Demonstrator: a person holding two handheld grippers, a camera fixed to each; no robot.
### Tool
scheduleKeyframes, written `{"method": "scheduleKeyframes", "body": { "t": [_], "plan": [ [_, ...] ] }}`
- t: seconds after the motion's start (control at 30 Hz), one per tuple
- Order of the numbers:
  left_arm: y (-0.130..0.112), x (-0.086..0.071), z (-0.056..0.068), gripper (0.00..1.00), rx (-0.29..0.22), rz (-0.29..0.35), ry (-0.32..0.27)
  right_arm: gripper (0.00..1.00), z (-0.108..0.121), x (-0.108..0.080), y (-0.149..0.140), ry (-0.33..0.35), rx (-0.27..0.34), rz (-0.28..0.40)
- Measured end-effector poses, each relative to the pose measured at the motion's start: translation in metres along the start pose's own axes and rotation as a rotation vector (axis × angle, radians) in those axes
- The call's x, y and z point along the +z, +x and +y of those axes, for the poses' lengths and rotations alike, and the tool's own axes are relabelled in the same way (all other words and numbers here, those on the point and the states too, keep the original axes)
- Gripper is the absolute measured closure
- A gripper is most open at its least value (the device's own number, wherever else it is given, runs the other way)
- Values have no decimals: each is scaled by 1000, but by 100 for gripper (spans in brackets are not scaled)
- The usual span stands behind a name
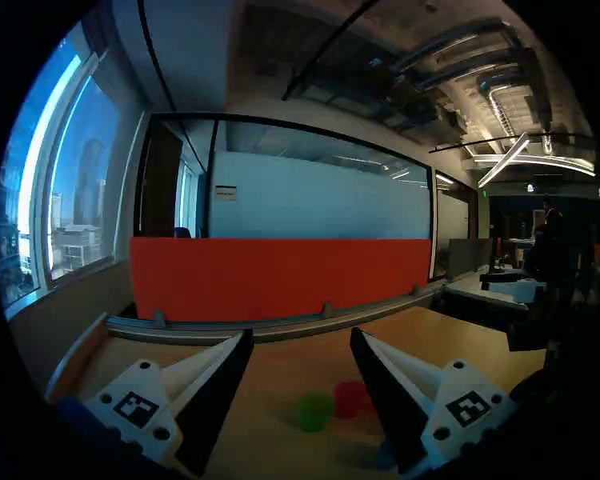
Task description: Pour water
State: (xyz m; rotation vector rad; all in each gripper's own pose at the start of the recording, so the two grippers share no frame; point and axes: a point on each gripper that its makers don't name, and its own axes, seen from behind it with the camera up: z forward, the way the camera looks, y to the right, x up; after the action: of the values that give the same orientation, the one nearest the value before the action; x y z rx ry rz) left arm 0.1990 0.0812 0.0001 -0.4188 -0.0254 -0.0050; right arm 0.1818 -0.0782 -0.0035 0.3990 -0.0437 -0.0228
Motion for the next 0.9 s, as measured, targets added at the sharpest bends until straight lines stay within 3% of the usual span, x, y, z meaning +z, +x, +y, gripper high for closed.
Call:
{"method": "scheduleKeyframes", "body": {
  "t": [0.2,0.47,0.9],
  "plan": [
    [-1,-1,17,10,3,-4,-91,0,-14,-3,9,88,25,10],
    [2,1,27,11,12,8,-148,0,-23,-4,12,141,11,-6],
    [-5,0,29,10,19,-13,-186,0,-53,-1,16,244,-14,-27]
  ]
}}
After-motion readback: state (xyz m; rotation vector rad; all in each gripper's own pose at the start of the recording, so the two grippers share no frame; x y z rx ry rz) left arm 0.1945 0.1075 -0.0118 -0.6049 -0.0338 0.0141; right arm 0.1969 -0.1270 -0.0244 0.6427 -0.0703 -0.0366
